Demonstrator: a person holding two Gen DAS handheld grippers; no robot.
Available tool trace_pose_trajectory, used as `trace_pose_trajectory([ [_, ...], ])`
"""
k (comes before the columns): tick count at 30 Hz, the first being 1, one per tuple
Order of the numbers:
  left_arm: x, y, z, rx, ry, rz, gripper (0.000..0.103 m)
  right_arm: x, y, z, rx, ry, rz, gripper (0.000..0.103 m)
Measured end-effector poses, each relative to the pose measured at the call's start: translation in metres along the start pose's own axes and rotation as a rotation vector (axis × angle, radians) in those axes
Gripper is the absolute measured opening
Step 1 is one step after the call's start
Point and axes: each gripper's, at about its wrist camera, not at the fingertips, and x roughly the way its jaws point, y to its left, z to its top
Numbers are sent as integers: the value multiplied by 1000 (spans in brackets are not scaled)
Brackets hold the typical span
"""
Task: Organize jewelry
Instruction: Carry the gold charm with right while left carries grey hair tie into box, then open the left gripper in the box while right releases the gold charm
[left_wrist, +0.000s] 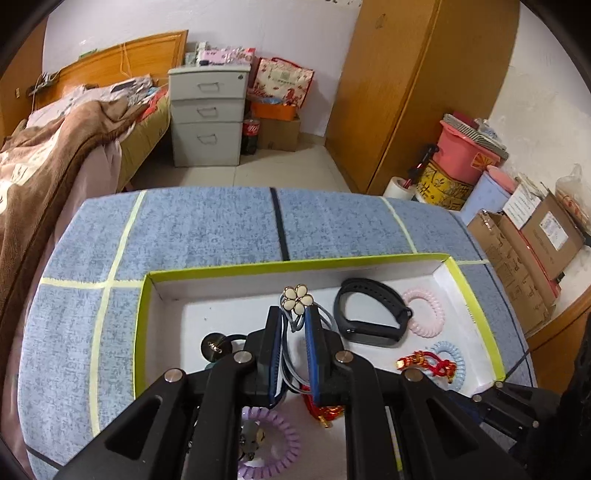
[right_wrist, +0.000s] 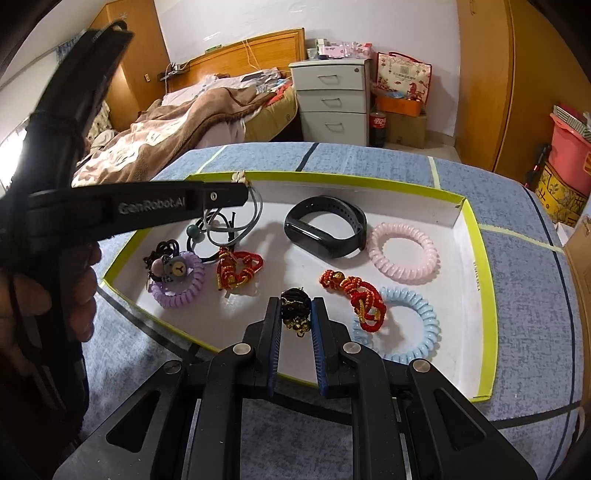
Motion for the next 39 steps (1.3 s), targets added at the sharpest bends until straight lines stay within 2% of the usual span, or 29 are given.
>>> trace_pose_trajectory([
  [12, 13, 3, -2, -20, 33, -13, 14, 3, -1, 5, -6, 12, -7, 17],
  [15, 16, 3, -2, -25, 44, -23, 20, 3, -1, 5, -6, 12, -11, 17],
  [19, 17, 4, -4, -28, 52, -20, 21, 4, -1, 5, -5, 9, -18, 19],
  [22, 15, 5, -4, -33, 49, -21, 23, 3, -1, 4, 1, 6, -19, 26],
  [23, 14, 4, -5, -34, 46, -20, 26, 3, -2, 4, 3, 4, -19, 34],
  [25, 11, 4, -5, -33, 42, -20, 32, 1, -2, 4, 4, -1, -16, 38],
  [28, 6, 4, -6, -34, 34, -20, 34, -3, -1, 4, 3, -11, -19, 38],
  [31, 0, 4, -7, -40, 25, 3, 43, -5, 2, 3, 0, -12, -25, 39],
  [37, -19, 0, -13, -18, -2, 44, 45, -18, 3, 1, 14, -38, -36, 39],
  [39, -27, -2, -15, -17, -15, 51, 46, -24, 3, 0, 14, -53, -39, 44],
])
